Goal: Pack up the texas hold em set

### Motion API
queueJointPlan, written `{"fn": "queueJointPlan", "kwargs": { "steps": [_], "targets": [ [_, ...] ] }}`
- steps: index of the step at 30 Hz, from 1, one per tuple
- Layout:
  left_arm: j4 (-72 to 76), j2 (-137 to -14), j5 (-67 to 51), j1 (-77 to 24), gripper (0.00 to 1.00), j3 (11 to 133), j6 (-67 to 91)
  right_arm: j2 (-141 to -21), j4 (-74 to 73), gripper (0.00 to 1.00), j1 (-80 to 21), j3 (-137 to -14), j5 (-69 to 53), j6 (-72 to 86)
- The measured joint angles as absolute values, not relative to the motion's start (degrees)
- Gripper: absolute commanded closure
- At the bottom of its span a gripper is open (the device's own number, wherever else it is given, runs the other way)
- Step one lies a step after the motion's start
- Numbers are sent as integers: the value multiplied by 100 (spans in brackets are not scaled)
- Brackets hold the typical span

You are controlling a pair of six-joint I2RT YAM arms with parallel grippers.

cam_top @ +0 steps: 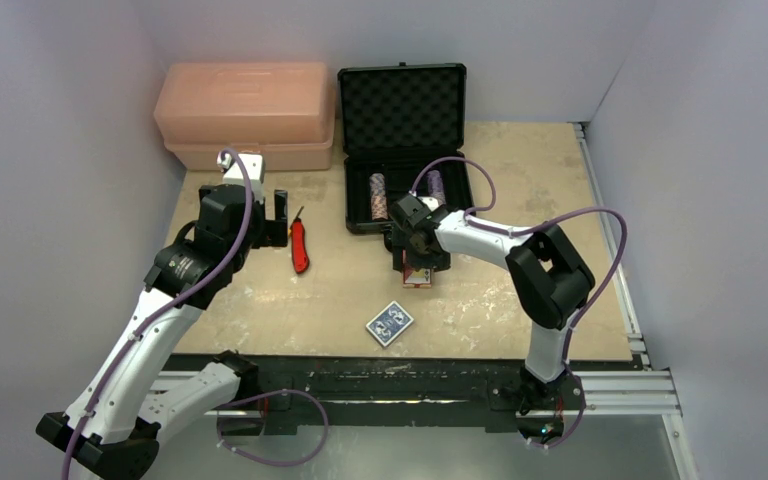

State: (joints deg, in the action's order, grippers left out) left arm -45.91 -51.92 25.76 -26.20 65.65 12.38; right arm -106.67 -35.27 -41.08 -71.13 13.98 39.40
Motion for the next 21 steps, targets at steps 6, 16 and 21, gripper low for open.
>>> {"fn": "queueJointPlan", "kwargs": {
  "steps": [6, 16, 21],
  "targets": [
    [-4591, -5194, 2574, -2620, 9, 6532, 1238, -10676, -3522, 39, -4112, -7116, 1435, 3935],
    [-4591, -5212, 2571, -2620, 9, 6508, 1238, -10672, -3527, 63, -4112, -7116, 1446, 3894],
    [-4589, -5212, 2571, -2620, 9, 6508, 1238, -10492, -3712, 63, -4112, -7116, 1398, 3852]
  ]
}}
